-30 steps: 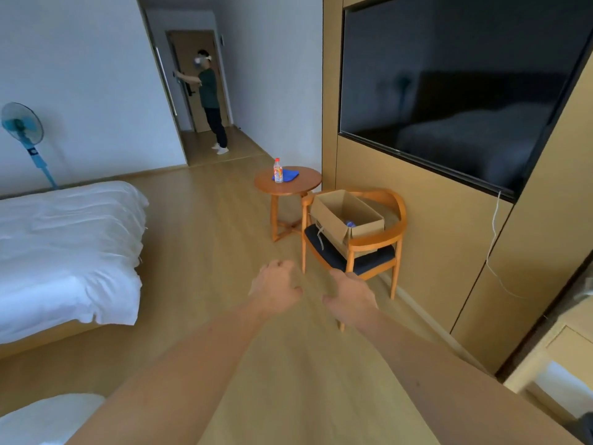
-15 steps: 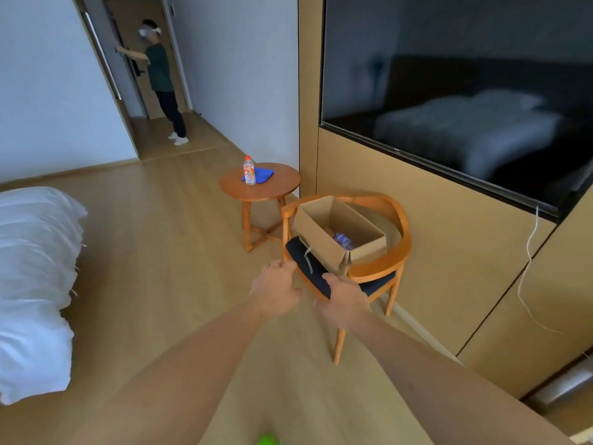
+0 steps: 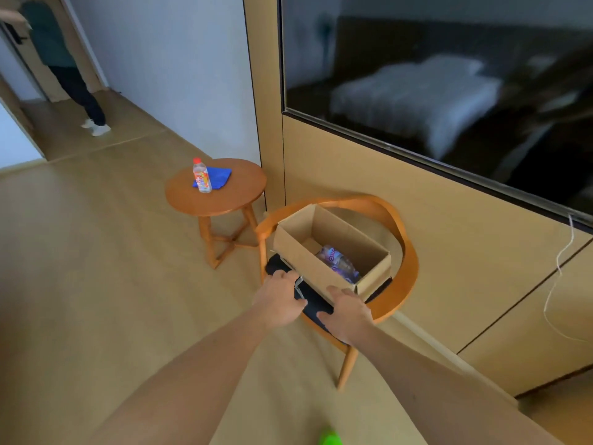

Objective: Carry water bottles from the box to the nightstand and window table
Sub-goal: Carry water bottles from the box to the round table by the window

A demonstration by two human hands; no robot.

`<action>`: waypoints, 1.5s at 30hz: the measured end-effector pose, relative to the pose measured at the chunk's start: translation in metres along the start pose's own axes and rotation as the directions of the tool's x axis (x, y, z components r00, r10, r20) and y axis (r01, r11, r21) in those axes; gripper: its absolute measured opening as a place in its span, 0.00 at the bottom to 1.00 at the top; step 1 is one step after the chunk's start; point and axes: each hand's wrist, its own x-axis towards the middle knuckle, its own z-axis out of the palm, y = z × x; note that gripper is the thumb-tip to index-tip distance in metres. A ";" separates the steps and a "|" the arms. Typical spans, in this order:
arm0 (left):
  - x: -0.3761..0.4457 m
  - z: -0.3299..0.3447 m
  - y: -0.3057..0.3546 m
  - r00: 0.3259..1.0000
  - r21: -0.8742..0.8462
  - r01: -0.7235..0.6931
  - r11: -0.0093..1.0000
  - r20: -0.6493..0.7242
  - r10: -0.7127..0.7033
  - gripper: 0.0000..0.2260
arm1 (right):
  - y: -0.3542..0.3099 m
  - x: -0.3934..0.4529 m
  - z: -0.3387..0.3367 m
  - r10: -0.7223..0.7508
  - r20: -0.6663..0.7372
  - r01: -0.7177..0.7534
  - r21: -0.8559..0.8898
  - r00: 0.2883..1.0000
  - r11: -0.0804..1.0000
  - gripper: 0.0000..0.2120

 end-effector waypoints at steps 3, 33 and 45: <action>0.053 0.001 -0.012 1.000 0.008 -0.006 1.000 0.021 0.006 0.28 | -0.008 0.055 0.003 -0.002 0.014 0.002 0.006 1.000 1.000 0.29; 0.444 0.099 -0.019 0.728 0.062 -0.343 0.937 0.648 0.223 0.25 | 0.062 0.357 0.035 0.624 0.274 -0.680 0.233 0.732 0.696 0.26; 0.503 0.182 -0.031 0.610 0.013 -0.409 0.913 0.748 0.262 0.32 | 0.095 0.408 0.088 0.802 0.407 -0.850 -0.104 0.437 0.516 0.32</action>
